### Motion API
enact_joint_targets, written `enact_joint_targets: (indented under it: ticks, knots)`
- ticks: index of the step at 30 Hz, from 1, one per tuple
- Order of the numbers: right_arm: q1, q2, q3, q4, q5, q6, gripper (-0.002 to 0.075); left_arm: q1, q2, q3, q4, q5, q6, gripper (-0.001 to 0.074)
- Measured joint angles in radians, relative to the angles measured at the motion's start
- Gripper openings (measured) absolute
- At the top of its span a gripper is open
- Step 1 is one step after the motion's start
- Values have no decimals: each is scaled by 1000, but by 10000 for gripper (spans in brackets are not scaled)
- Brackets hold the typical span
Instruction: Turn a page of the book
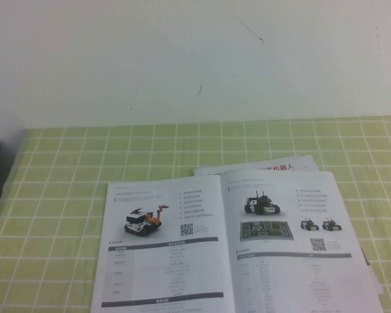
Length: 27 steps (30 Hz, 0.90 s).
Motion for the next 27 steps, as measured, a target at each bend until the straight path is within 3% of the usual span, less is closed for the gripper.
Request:
enact_joint_targets:
  ticks: [27]
  knots:
    - [0,0,0,26,0,-3,-3,0,0,0,-22,0,-4,-4]
